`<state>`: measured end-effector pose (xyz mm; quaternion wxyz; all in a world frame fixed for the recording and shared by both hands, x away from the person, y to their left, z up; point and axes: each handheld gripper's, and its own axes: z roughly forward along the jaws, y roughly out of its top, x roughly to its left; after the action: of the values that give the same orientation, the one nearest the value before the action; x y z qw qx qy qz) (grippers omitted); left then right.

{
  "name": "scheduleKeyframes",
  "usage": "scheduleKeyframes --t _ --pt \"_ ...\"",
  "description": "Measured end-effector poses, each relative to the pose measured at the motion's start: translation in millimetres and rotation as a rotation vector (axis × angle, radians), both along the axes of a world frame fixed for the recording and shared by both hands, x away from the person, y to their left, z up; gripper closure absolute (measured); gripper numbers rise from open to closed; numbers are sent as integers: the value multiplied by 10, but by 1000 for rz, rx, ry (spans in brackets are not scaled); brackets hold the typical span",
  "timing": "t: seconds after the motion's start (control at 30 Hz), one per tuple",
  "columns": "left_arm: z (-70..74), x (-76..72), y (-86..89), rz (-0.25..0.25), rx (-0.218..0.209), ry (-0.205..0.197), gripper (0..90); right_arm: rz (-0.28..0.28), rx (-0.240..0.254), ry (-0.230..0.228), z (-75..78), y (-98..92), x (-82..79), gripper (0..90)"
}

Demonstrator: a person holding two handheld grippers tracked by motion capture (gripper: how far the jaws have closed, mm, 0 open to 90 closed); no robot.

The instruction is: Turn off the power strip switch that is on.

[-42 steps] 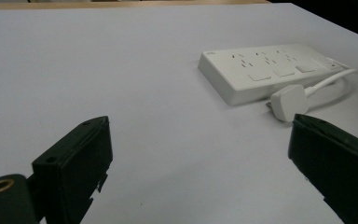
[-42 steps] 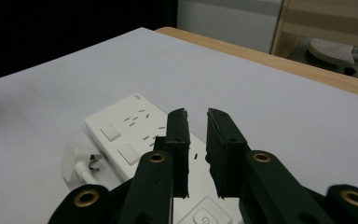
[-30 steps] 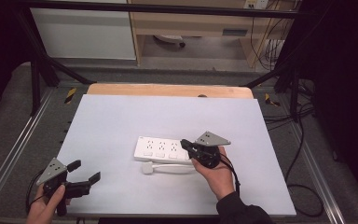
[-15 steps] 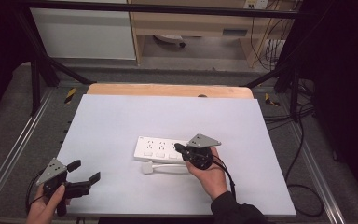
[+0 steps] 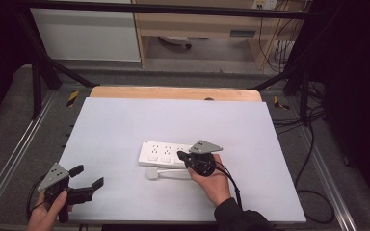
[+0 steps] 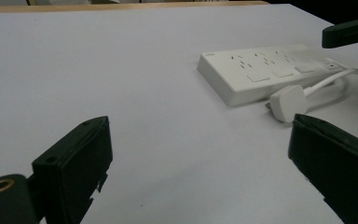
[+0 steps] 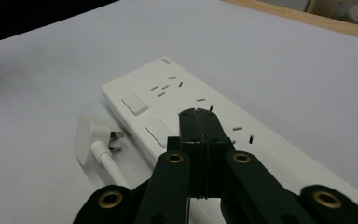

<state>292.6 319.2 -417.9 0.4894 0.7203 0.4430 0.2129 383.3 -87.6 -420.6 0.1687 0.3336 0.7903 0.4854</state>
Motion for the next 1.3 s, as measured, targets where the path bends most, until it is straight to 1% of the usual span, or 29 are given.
scheduleKeyframes --t 0.37,1.07,1.3 --pt "0 -3 -2 1 -2 1 62 2 -24 39 -126 63 25 900" --pt "1 -3 -1 -2 -2 -1 62 7 -41 54 -207 154 74 900" --pt "1 -3 0 -3 0 -3 62 3 -36 60 -226 167 85 900"
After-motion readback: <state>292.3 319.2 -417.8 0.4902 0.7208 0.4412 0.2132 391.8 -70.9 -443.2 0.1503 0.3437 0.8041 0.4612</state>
